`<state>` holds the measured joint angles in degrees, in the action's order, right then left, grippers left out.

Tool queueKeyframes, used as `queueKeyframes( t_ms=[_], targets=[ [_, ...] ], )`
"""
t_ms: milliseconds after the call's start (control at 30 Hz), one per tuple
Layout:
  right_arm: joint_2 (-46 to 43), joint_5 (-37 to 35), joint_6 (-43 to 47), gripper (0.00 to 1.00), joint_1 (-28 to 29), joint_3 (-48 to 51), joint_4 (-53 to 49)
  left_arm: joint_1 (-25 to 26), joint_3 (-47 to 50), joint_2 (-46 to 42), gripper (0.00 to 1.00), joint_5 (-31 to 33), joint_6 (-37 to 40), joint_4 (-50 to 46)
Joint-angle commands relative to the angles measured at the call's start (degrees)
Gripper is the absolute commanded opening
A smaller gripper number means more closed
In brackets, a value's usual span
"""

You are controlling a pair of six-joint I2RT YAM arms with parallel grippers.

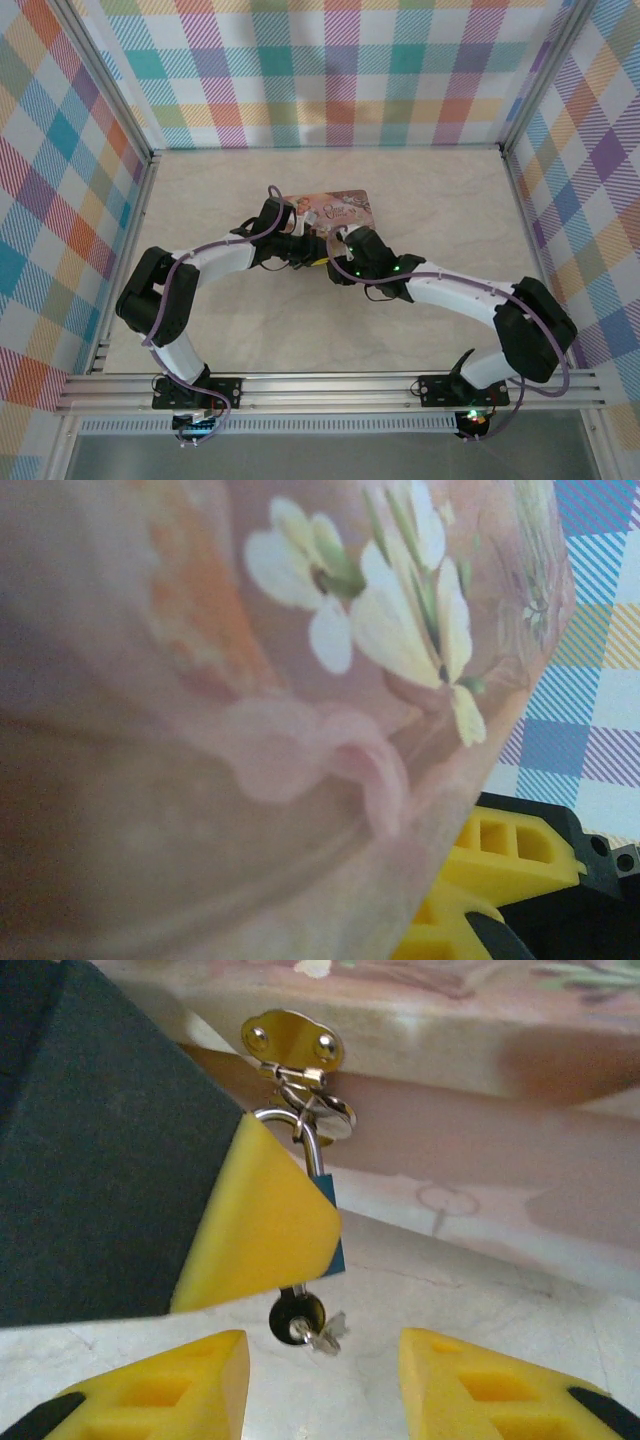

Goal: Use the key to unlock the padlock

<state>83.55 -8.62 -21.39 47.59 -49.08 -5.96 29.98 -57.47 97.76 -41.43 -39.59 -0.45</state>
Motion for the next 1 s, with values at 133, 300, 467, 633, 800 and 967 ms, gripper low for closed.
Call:
queueKeyframes(
  t_ms=[133, 300, 467, 633, 800, 967],
  targets=[
    [4.2, -4.3, 5.2, 0.40, 1.7, -5.8, -4.5, 0.4, -2.7, -0.6, 0.00, -3.3, -0.3, -0.6],
    [5.8, -5.6, 6.3, 0.36, 2.3, -7.9, -5.7, 0.4, -2.7, -0.5, 0.00, -3.4, -0.4, -0.5],
    [6.5, -6.4, 7.2, 0.29, 2.7, -8.9, -6.7, 0.4, -2.8, -0.3, 0.00, -3.7, -0.5, -0.5],
    [6.6, -6.5, 7.9, 0.02, 2.7, -9.2, -6.8, 0.4, -3.0, -0.4, 0.00, -3.8, -0.6, -0.4],
    [6.1, -5.5, 8.3, 0.00, 2.7, -8.6, -5.7, 0.4, -2.7, -0.6, 0.00, -3.7, -0.5, -0.2],
    [6.0, -5.0, 7.6, 0.00, 2.7, -7.2, -4.6, 0.4, -2.3, -0.7, 0.03, -2.9, 0.5, -1.4]
  ],
)
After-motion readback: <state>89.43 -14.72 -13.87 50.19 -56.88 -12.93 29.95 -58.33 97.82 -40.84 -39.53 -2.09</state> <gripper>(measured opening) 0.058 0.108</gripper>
